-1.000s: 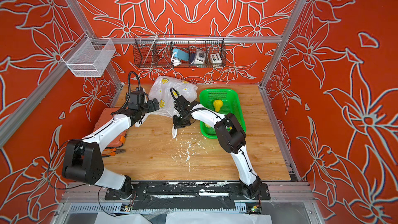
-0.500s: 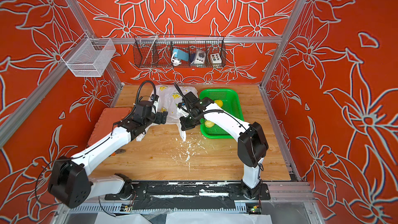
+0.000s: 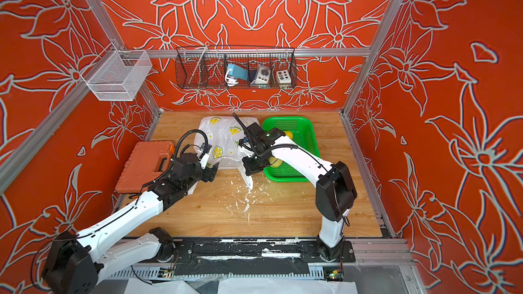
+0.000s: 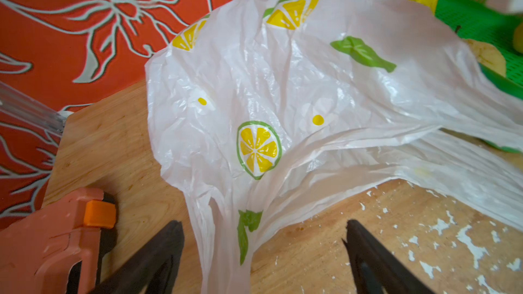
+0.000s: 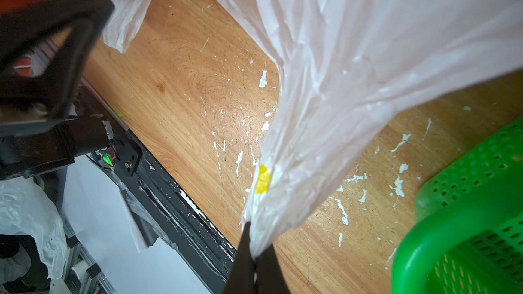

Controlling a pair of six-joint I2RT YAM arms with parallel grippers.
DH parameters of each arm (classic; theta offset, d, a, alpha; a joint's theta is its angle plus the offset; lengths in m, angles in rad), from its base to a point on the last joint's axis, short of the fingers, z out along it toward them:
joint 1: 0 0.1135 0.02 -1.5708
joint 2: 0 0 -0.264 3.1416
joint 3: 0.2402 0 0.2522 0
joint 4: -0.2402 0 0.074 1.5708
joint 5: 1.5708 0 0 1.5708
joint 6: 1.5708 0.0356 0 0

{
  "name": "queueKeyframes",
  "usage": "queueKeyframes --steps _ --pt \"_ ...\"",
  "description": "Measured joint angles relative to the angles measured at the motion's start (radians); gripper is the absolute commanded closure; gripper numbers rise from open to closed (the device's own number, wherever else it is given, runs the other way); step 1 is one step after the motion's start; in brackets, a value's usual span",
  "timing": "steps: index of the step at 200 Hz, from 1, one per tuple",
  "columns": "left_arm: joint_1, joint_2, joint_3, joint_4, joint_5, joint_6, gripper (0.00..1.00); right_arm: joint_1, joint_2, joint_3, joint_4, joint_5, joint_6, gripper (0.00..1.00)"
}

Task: Place the pears into plastic bags & tie knots
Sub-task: Pick up the plastic bag at the center of the board.

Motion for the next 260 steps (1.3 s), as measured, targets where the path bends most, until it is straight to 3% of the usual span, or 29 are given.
queueKeyframes --steps 71,119,132,142,152,178,188,203,212,260 --pt "-0.062 0.132 -0.008 0.076 -0.047 0.055 0.12 -0.001 -0.032 -0.011 -0.003 0.000 -0.003 1.00" --pt "-0.091 0.296 0.041 0.153 -0.109 0.080 0.11 -0.001 -0.037 -0.024 -0.003 0.000 -0.003 1.00" --pt "-0.100 0.346 0.063 0.183 -0.141 0.084 0.14 -0.001 -0.037 -0.024 -0.002 0.000 -0.003 1.00" --pt "-0.104 0.385 0.080 0.205 -0.172 0.089 0.22 -0.001 -0.037 -0.024 -0.002 0.000 -0.003 1.00" --pt "-0.107 0.424 0.098 0.228 -0.197 0.087 0.38 -0.001 -0.037 -0.024 -0.002 -0.001 -0.003 1.00" --pt "-0.108 0.483 0.129 0.249 -0.225 0.103 1.00 -0.001 -0.037 -0.024 -0.001 0.000 -0.003 1.00" --pt "-0.108 0.487 0.134 0.249 -0.226 0.103 1.00 -0.003 -0.037 -0.024 -0.001 0.000 -0.003 1.00" --pt "-0.108 0.487 0.148 0.237 -0.224 0.099 1.00 -0.012 -0.041 -0.024 -0.002 0.000 -0.003 0.68" --pt "-0.108 0.487 0.168 0.218 -0.220 0.090 1.00 -0.024 -0.053 -0.027 0.001 0.001 0.004 0.57" --pt "-0.108 0.482 0.383 -0.049 -0.206 -0.088 1.00 -0.228 -0.340 -0.140 0.063 0.073 0.093 0.24"
